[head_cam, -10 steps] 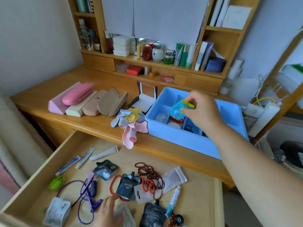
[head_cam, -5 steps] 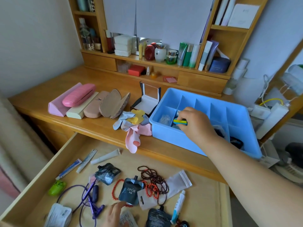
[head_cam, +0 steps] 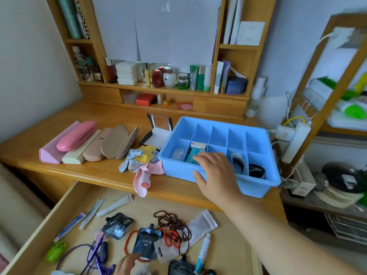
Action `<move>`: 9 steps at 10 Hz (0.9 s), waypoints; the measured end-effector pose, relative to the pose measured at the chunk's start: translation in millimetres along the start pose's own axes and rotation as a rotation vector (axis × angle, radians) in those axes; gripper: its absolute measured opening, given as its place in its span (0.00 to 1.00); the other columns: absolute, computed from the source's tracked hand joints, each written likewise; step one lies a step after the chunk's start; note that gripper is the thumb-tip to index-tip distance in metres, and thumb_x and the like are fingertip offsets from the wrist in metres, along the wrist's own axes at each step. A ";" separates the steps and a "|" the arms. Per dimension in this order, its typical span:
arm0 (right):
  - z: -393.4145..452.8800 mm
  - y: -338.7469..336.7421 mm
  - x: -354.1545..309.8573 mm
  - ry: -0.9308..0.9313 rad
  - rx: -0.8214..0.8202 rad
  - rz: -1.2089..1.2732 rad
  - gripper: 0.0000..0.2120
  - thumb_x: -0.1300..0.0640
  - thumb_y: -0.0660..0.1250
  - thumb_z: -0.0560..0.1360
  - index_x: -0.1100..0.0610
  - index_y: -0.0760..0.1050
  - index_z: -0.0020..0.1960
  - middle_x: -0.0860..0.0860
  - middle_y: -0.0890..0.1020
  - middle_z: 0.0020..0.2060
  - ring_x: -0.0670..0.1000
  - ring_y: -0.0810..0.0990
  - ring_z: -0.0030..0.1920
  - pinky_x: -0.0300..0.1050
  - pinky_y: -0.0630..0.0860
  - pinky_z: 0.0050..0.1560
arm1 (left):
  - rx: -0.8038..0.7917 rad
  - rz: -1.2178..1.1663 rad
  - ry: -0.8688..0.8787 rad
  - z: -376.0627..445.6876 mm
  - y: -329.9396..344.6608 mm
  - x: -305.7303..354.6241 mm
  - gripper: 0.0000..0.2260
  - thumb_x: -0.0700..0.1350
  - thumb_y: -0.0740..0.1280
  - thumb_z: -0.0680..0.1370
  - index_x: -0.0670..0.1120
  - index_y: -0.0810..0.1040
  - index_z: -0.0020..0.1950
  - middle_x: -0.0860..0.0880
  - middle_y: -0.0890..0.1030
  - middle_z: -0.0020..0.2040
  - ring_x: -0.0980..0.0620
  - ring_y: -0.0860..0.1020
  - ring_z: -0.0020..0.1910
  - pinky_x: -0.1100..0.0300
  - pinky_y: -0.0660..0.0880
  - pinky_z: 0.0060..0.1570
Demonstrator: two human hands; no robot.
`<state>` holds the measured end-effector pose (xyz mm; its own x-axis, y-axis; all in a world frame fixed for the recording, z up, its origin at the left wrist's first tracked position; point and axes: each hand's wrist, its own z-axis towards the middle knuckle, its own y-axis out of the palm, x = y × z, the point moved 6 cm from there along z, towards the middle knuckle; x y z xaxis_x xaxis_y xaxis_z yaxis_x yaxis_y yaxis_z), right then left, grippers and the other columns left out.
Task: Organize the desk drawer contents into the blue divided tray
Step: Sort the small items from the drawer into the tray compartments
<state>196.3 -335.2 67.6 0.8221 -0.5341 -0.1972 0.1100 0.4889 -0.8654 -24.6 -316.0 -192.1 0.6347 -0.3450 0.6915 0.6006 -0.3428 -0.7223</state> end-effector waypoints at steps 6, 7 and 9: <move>-81.6 -48.3 91.9 0.235 0.224 -0.018 0.08 0.57 0.63 0.71 0.54 0.81 0.43 0.48 0.83 0.43 0.54 0.81 0.45 0.51 0.61 0.56 | -0.287 -0.023 0.158 60.1 -116.4 14.5 0.20 0.34 0.69 0.73 0.57 0.73 0.55 0.54 0.75 0.53 0.58 0.74 0.52 0.67 0.67 0.53; -75.4 -43.9 90.5 0.231 0.204 -0.007 0.08 0.58 0.62 0.73 0.55 0.81 0.45 0.50 0.84 0.44 0.56 0.80 0.46 0.52 0.60 0.58 | -0.295 0.038 0.109 61.1 -127.7 -1.9 0.15 0.36 0.67 0.75 0.53 0.74 0.56 0.54 0.74 0.55 0.55 0.73 0.56 0.66 0.66 0.54; -74.6 -50.8 58.1 0.022 0.322 -0.054 0.10 0.54 0.66 0.72 0.57 0.79 0.51 0.53 0.80 0.47 0.57 0.76 0.48 0.55 0.67 0.58 | -0.329 0.125 0.148 56.8 -138.0 -11.5 0.14 0.41 0.65 0.77 0.56 0.72 0.58 0.58 0.73 0.57 0.61 0.72 0.55 0.68 0.66 0.52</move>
<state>196.8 -442.5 65.7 0.7982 -0.5784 -0.1684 0.3268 0.6505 -0.6856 -87.2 -215.1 -101.0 0.6020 -0.5158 0.6096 0.3192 -0.5443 -0.7758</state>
